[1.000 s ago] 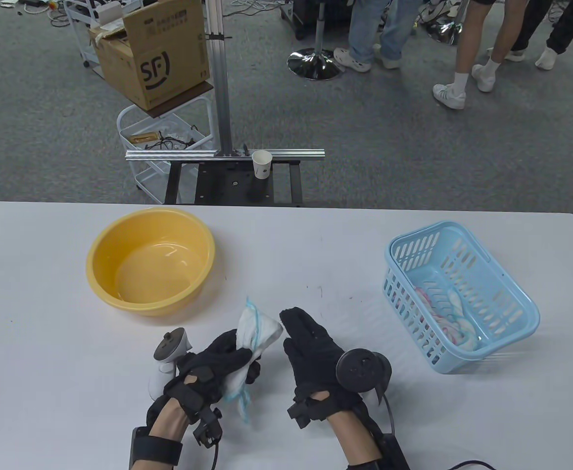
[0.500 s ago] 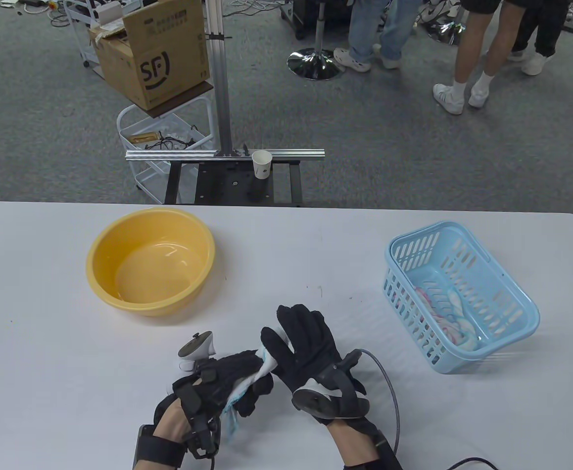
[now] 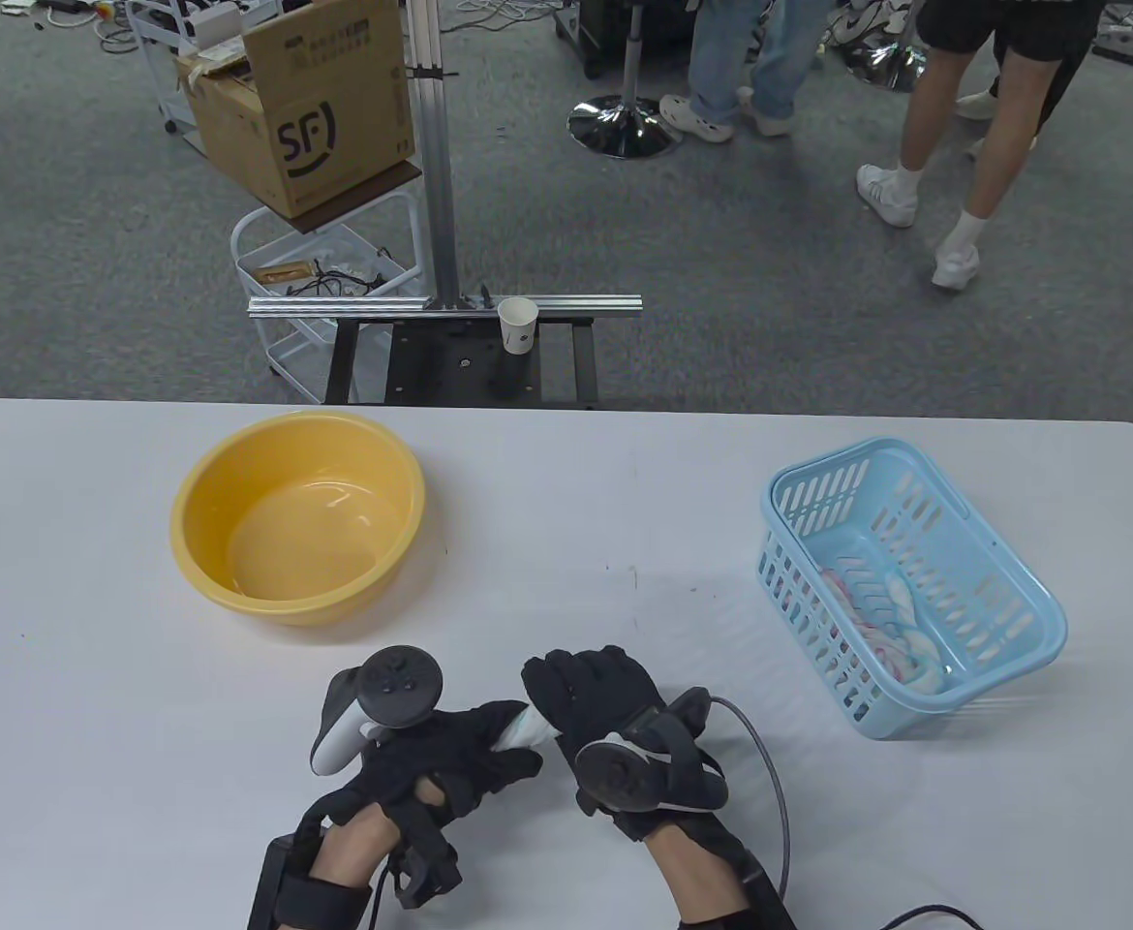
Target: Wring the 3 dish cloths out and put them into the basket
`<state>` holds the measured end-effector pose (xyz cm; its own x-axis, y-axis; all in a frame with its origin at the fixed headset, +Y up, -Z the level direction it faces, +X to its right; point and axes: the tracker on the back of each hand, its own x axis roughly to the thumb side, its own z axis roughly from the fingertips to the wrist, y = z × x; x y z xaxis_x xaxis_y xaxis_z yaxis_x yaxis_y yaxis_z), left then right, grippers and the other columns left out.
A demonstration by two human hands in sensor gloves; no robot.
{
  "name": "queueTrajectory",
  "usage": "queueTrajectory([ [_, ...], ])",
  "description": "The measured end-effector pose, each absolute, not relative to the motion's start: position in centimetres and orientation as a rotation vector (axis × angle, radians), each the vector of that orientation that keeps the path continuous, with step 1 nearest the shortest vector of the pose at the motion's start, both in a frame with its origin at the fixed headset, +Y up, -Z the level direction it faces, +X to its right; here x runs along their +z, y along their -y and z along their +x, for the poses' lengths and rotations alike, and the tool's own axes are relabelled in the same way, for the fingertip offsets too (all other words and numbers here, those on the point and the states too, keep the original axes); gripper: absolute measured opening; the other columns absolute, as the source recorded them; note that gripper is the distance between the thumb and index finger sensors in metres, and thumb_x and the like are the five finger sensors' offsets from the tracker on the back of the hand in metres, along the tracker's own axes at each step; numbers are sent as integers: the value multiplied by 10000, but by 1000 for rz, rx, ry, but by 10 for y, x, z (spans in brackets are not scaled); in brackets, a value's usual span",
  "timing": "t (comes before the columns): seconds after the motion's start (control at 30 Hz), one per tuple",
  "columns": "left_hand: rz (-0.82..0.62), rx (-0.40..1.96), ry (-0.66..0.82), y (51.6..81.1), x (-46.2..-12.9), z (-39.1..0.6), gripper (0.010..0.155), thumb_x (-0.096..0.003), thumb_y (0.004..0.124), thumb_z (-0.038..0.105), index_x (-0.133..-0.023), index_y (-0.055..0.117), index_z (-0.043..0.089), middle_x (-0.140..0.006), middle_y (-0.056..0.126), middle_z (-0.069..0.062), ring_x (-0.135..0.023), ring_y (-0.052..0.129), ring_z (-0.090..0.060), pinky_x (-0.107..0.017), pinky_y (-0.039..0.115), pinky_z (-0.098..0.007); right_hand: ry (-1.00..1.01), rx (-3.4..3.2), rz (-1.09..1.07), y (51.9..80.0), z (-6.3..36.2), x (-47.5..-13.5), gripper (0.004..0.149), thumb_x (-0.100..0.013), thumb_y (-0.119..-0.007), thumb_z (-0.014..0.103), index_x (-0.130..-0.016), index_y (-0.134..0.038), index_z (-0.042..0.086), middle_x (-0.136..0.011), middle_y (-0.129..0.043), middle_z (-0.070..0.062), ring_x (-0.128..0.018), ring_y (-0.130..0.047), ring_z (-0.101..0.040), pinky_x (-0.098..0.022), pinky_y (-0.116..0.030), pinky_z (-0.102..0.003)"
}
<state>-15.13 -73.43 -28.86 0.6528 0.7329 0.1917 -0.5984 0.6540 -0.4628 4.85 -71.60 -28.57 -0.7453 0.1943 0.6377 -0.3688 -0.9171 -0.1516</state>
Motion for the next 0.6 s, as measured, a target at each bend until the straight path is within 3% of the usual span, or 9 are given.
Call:
queueTrajectory([
  [0.23,-53,436,426,720,-278,-142,743,-381,920,418,-1053,659,239,-638,983,0,-172,963,-169,-271,845,-448,-11,2438,675,732,54,-296,651,-480,-898,275,-1009,-570,86,-793,-949,-145,-656,-1012,-370,-564,-780,-589],
  [0.3,-14,391,440,720,-277,-138,800,-382,914,419,-1080,523,398,-651,976,4,-181,961,-165,-279,844,-445,-103,2391,612,738,57,-300,673,-480,-900,277,-1015,-545,75,-790,-951,-146,-655,-1012,-374,-563,-780,-591],
  [0.37,11,345,460,721,-275,-134,766,-386,908,419,-1063,552,463,-653,972,5,-185,958,-164,-284,844,-445,-157,2357,575,743,61,-303,705,-481,-901,281,-1019,-504,60,-791,-948,-147,-658,-1012,-375,-564,-780,-590],
  [0.6,24,386,429,719,-276,-136,657,-422,869,485,-1037,682,351,-567,996,33,-125,956,-134,-229,858,-420,-99,2325,550,744,66,-305,746,-491,-904,310,-1029,-454,53,-843,-901,-163,-705,-973,-406,-586,-745,-608],
])
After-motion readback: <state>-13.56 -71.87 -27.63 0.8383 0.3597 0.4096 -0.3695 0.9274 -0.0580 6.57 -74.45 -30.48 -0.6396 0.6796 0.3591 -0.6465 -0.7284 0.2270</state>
